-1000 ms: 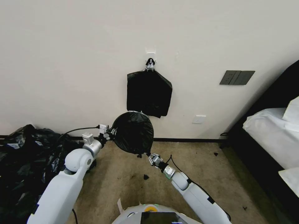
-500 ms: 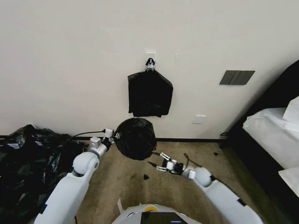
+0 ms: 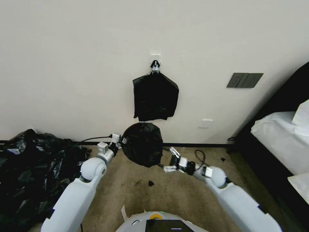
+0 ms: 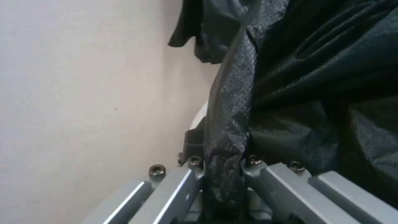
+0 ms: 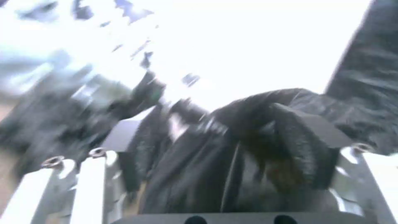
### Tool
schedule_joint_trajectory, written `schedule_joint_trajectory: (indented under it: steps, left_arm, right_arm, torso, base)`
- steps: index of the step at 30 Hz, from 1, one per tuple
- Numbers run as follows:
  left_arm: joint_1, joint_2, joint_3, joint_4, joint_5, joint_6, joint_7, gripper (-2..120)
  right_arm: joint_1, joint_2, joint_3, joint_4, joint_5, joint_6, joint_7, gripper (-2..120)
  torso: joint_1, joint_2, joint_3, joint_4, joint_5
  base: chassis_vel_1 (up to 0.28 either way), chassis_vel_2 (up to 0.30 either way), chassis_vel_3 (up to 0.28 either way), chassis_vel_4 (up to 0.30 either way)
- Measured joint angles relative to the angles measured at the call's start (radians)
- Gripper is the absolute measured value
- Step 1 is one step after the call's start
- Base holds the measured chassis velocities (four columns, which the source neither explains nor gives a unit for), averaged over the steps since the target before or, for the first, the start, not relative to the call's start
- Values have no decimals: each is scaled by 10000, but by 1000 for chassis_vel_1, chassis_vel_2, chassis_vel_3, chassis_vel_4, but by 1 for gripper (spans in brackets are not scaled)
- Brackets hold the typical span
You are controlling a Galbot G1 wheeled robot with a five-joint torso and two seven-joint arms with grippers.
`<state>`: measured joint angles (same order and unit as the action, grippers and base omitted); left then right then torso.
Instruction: Place a trash bag onto the trash bin.
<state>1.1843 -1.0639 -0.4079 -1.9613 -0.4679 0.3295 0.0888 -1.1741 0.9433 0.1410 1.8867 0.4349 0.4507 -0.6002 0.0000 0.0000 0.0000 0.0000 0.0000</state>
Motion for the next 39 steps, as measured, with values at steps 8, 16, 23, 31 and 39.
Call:
schedule_joint_trajectory:
  steps: [8,16,23,31,39]
  left_arm:
    - [250,-325,858,-141,84,-650,-1074,1]
    - [515,-361,997,-366,646,-970,-1270,1]
    - [691,-355,992,-453,1072,-1088,-1176,1]
    - [832,-348,999,-560,1698,-1280,-1101,1]
    - [1121,-349,998,-669,2169,-1699,-848,1]
  right_arm:
    - [626,787,-2070,1085,-598,-3128,4646,41]
    - [1228,1814,-4127,1805,-191,-7920,11281,7]
    - [1966,2474,-4502,1120,-161,-8630,12485,0]
    - [3072,3461,-5144,198,1448,-10168,14369,0]
    - [3955,4244,-5109,-1208,2624,-10703,15307,0]
  torso:
    - [0,0,0,1,-1]
    - [0,0,0,-1,-1]
    - [0,0,0,0,-1]
    - [0,0,0,1,-1]
    - [0,0,0,0,-1]
  base:
    - [0,0,0,0]
    - [0,0,0,0]
    - [0,0,0,0]
    - [0,0,0,0]
    - [0,0,0,0]
